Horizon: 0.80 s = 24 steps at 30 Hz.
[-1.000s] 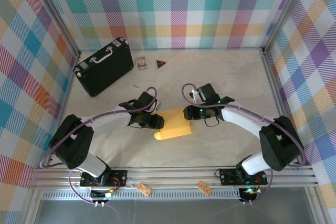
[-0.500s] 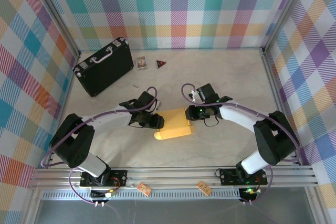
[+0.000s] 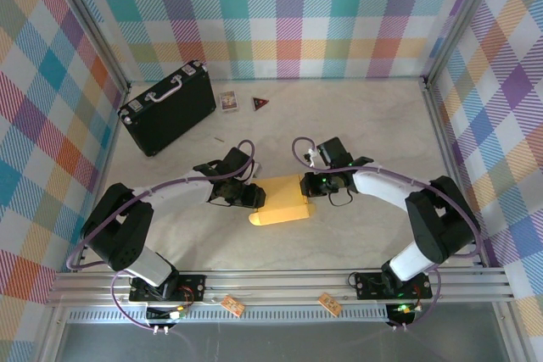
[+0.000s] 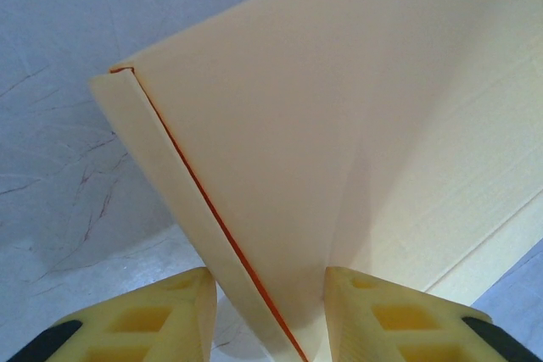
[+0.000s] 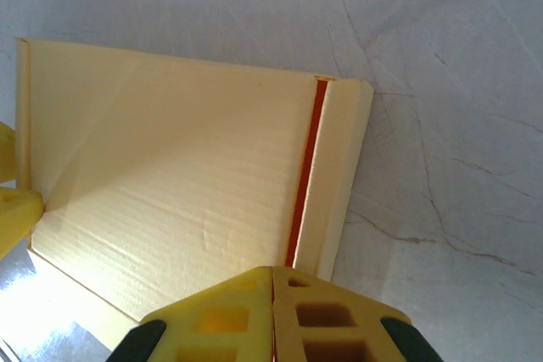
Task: Fold the paper box
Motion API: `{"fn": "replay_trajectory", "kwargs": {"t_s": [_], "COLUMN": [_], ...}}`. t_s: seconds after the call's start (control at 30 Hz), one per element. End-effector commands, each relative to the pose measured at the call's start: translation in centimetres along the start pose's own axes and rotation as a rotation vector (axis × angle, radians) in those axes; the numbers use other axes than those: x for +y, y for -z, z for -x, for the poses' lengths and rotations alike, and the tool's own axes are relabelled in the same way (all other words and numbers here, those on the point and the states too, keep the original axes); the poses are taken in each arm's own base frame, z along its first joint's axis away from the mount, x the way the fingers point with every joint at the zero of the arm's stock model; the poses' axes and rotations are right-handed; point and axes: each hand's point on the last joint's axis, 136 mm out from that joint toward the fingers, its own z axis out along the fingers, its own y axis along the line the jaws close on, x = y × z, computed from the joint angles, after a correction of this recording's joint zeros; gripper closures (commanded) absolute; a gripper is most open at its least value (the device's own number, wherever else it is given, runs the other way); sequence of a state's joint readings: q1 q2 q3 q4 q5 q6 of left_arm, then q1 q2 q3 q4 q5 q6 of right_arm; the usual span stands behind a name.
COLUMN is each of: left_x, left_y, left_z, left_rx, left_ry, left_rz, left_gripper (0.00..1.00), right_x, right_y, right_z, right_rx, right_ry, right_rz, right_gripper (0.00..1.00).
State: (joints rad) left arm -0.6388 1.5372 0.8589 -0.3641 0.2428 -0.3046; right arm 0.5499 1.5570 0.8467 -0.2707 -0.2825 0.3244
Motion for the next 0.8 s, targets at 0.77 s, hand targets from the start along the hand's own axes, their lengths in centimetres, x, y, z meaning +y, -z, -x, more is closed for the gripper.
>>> {"fn": "replay_trajectory", "kwargs": {"t_s": [0.77], "left_x": [1.9], "left_y": [-1.5], "left_z": [-0.4], "left_rx": [0.039], "left_ry": [0.028], "left_rz": [0.061], "left_gripper": [0.63], "right_x": [-1.9], "right_y": [-2.0], "right_z": [-2.9], "right_rx": [0.142], "right_ry": [-0.031], "right_rz": [-0.048], "right_gripper": [0.94]}}
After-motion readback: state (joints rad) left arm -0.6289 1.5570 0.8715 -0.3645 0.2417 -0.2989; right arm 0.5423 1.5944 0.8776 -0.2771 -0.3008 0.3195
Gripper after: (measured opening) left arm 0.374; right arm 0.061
